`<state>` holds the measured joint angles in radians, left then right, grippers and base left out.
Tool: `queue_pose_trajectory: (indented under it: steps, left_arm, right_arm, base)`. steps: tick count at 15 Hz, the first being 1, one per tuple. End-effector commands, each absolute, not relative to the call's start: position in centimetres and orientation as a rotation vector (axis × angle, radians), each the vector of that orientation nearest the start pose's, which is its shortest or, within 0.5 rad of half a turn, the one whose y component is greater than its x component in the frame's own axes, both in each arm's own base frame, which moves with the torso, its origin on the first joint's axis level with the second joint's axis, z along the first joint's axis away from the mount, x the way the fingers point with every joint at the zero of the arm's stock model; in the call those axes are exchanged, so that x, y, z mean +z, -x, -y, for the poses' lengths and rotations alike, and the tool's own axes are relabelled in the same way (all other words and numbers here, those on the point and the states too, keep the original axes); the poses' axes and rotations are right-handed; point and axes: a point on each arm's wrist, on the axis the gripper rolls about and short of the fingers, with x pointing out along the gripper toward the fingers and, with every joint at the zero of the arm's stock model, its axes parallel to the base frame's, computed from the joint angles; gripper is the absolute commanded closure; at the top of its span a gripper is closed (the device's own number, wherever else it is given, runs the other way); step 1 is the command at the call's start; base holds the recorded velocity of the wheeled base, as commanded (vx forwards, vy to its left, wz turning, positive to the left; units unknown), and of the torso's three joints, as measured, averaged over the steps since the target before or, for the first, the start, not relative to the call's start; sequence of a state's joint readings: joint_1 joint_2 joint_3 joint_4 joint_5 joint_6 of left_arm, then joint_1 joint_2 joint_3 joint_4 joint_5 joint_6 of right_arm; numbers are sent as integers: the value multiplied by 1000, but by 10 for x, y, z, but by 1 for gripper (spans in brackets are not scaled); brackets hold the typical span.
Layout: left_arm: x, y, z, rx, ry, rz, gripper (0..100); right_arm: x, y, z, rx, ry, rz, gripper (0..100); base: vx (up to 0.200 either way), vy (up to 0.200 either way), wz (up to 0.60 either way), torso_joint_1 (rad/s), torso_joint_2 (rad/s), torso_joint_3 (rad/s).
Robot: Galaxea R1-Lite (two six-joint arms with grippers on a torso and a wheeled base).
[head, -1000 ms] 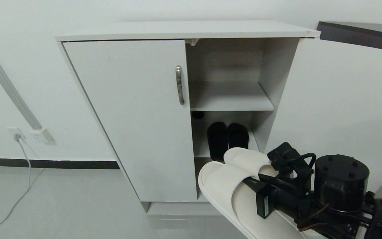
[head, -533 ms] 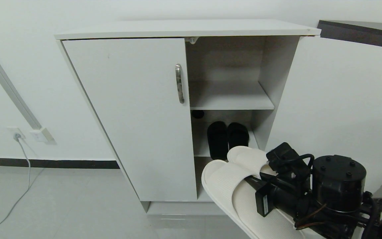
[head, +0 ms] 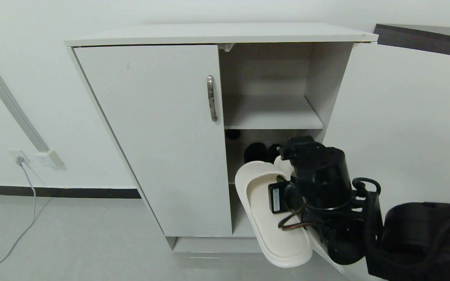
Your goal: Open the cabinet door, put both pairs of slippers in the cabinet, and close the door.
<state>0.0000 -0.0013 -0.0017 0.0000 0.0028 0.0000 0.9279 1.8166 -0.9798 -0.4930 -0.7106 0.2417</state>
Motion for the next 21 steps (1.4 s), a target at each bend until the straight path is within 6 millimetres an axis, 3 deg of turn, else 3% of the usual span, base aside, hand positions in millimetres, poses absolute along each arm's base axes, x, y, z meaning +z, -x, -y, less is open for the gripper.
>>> queue_pose_trajectory:
  steps: [1, 5, 12, 21]
  left_arm:
    - [76, 23, 0, 3, 0, 2, 100]
    - [76, 23, 0, 3, 0, 2, 100]
    - [76, 23, 0, 5, 0, 2, 100]
    - [76, 23, 0, 3, 0, 2, 100]
  right_arm:
    - [205, -227, -286, 88, -52, -201, 100]
    - [233, -235, -291, 66, -53, -162, 100]
    - [236, -247, -283, 32, -39, -150, 100]
    - [236, -246, -282, 31, -37, -151, 100]
  base:
    - [0, 0, 0, 0, 0, 0]
    - [0, 0, 0, 0, 0, 0]
    - [0, 0, 0, 0, 0, 0]
    - [0, 0, 0, 0, 0, 0]
